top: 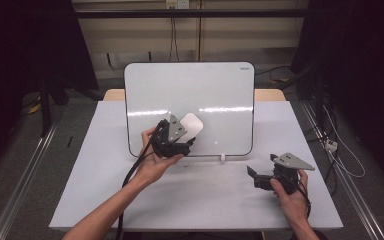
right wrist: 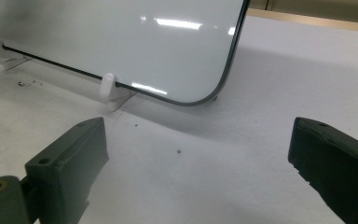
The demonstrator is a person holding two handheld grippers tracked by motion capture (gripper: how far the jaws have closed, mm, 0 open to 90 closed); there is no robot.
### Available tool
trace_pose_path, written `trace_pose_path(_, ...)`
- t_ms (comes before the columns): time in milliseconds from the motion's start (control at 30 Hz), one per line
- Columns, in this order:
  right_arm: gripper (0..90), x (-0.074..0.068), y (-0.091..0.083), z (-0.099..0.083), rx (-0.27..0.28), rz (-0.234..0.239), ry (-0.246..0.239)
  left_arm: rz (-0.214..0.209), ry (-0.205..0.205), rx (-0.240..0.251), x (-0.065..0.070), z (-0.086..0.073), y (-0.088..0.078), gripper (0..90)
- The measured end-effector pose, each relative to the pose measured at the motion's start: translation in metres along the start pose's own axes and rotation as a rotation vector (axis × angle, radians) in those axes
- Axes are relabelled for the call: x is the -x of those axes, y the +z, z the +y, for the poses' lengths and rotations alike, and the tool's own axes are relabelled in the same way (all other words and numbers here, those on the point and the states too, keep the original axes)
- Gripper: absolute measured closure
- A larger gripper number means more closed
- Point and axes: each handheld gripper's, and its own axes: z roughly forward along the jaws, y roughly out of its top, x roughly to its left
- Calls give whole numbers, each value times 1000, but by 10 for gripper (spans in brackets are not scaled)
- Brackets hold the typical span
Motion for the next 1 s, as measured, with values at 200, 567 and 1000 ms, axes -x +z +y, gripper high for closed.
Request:
trace_pose_path(200,45,0,-1,-1,2,1,-5,25,-31,11,-13,-8,-12,304)
trace_pose_path(567,45,1,-3,-2,9,8,-10,73,-45,-7,-23,-19,-32,304)
trace_pose_path(1000,44,2,-6,-3,15,5,-2,133,-97,-28,-43,-36,-47,304)
